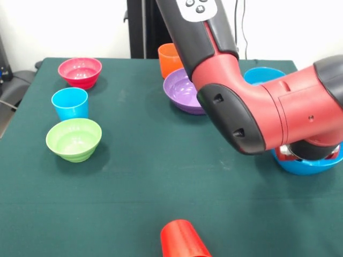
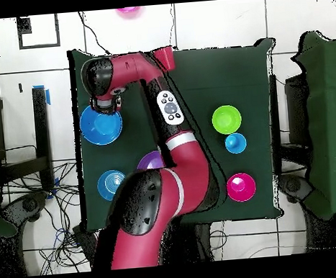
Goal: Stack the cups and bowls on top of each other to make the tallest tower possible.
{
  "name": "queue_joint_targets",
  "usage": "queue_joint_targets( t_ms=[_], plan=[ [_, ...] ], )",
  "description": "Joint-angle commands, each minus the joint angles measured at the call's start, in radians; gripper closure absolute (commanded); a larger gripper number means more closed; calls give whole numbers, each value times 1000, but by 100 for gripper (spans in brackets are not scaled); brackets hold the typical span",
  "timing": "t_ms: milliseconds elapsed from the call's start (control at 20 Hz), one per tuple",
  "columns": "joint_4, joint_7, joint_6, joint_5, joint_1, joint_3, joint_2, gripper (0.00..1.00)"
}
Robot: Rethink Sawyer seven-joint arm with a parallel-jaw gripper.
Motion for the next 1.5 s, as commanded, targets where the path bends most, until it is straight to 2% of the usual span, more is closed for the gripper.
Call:
queue_joint_targets(
  t_ms=[50, 400, 600, 800, 1050, 1250, 1500],
  plan=[
    [-54, 171, -99, -23, 43, -112, 93, 100],
    [-130, 159, -88, -8, 69, -120, 152, 100],
    [-101, 179, -125, 5, 76, -143, 141, 100],
    [-118, 178, -172, -27, 98, -188, 122, 100],
    [-153, 128, -186, -56, 117, -213, 118, 100],
    [-179, 30, -197, -81, 123, -222, 117, 100],
    [-217, -43, -216, -102, 124, -232, 128, 100]
  ],
)
